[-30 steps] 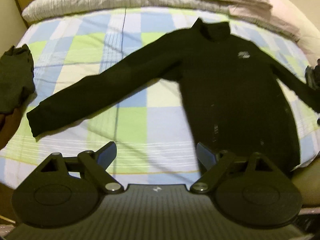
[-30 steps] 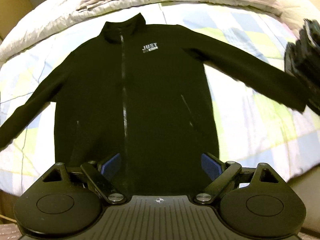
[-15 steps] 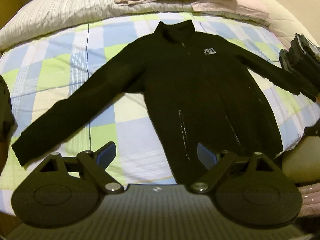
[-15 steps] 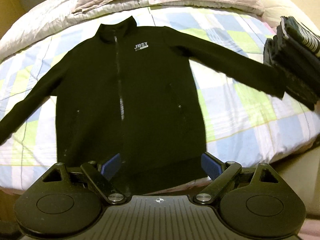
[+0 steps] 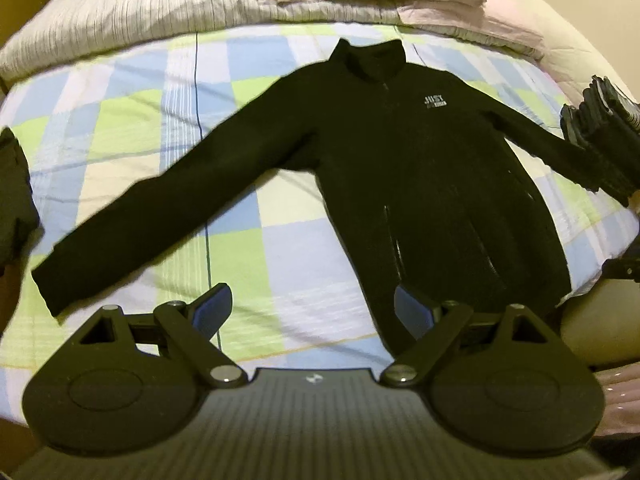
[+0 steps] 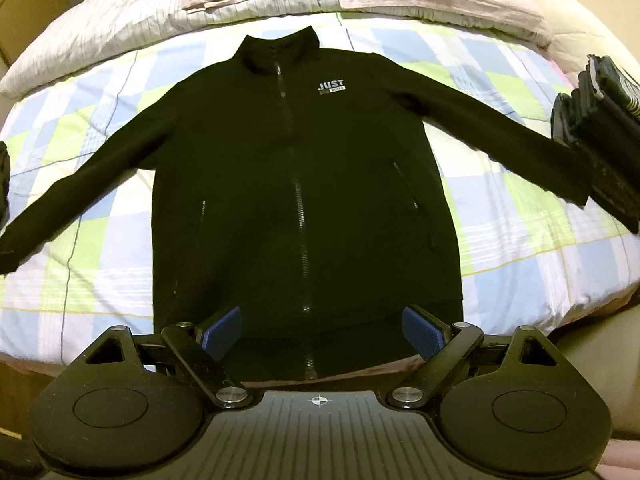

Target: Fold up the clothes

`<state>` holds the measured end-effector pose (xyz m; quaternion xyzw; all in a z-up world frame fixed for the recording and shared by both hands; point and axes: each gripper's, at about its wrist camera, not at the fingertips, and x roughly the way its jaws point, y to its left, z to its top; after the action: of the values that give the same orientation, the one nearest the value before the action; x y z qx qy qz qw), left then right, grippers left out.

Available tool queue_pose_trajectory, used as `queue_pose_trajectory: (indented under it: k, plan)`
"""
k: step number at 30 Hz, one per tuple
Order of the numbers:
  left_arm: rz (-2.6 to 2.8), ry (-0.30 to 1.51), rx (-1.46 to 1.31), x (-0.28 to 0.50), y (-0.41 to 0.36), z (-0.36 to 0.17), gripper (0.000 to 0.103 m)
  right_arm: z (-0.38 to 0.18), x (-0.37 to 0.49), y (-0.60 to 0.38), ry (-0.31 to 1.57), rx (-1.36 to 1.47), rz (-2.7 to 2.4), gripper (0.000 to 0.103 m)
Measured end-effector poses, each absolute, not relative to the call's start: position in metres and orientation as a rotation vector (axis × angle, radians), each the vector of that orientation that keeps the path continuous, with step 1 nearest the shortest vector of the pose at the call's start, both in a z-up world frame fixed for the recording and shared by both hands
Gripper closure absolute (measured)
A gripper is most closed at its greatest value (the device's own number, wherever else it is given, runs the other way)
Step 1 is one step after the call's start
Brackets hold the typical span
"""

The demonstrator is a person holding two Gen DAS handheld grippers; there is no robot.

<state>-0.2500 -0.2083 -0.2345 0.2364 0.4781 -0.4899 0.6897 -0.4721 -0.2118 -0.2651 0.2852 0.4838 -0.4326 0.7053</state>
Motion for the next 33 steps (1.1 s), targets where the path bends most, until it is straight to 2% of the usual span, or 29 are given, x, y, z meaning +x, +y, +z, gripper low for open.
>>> queue_pose_trajectory:
  k: [33]
  plan:
    - [-1.066,1.026,0.575,-0.238,-0.193,-0.224,0.018,-0.265,-0.435,-0.191,1.086,0.599,-0.924,0.013]
